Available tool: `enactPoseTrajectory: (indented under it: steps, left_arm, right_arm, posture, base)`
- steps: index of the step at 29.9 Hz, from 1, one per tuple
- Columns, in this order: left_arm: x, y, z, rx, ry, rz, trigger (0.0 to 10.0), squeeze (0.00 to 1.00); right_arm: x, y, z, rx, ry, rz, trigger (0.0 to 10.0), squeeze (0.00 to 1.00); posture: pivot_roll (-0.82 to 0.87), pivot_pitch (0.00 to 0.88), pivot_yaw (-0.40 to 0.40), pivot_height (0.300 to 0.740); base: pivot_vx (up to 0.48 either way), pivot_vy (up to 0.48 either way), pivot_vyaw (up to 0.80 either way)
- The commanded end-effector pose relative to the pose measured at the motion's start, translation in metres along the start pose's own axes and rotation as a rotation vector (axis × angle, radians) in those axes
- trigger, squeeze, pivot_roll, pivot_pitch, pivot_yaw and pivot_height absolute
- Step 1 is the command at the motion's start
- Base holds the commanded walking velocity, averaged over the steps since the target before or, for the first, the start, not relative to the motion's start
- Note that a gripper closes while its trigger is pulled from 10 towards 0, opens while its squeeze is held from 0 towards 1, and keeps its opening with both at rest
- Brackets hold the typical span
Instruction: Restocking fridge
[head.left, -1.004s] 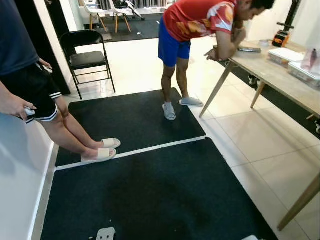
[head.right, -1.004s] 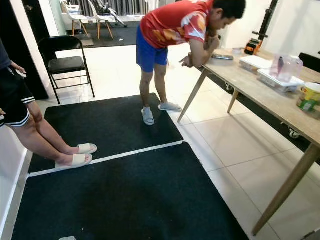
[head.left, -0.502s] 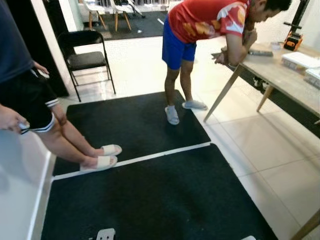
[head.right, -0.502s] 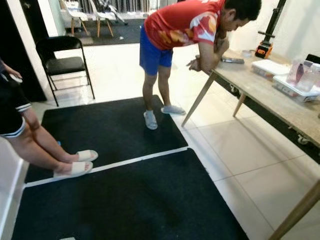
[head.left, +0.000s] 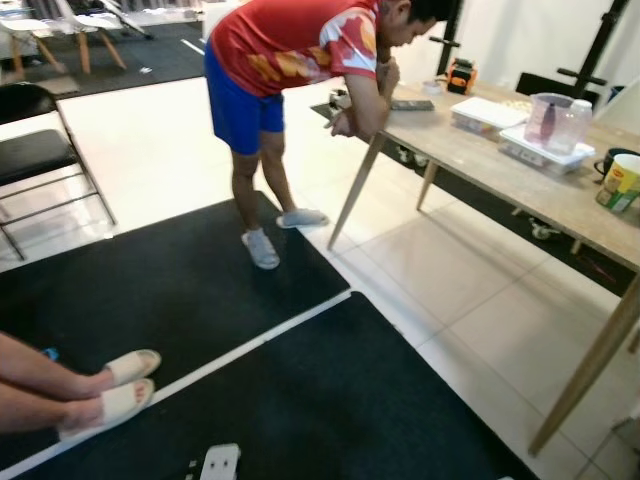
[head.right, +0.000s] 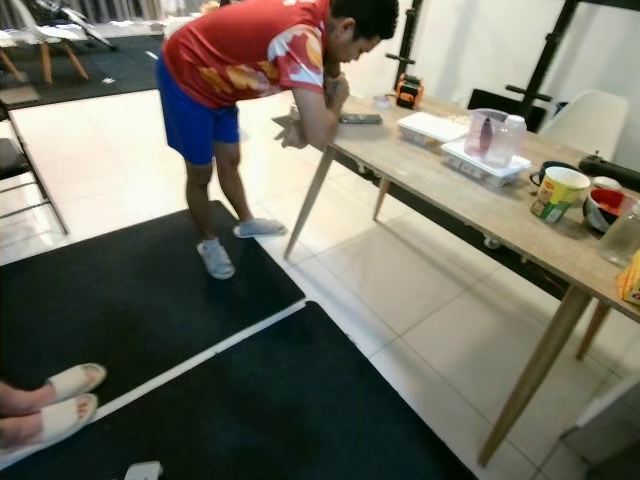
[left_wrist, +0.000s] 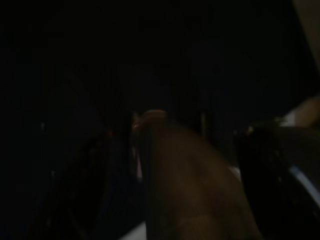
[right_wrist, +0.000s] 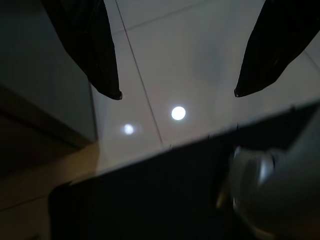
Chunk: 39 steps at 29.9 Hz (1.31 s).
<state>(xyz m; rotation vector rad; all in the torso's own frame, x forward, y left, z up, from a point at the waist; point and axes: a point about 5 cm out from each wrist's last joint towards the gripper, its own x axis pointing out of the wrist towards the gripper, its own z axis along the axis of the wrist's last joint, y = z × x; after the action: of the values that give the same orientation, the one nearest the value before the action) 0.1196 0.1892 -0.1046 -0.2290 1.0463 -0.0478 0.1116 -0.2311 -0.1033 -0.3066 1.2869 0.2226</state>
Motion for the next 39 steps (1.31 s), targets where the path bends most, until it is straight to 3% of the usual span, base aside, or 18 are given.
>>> enactPoseTrajectory:
  steps: [1, 39]
  left_arm:
    - [-0.0030, 0.0013, -0.0150, -0.005, 0.064, 0.003, 10.0, 0.00]
    - [-0.0044, 0.0049, -0.0158, 0.005, 0.068, 0.012, 10.0, 0.00]
  right_arm:
    - [-0.0001, 0.0013, -0.0055, 0.005, 0.014, 0.000, 10.0, 0.00]
    - [0.0000, 0.0007, -0.0061, -0.019, 0.026, -0.020, 10.0, 0.00]
  posture:
    - [-0.05, 0.000, -0.013, 0.740]
    - [-0.04, 0.000, -0.021, 0.740]
  base:
    - [0.326, 0.000, -0.78]
    - [0.317, 0.000, -0.78]
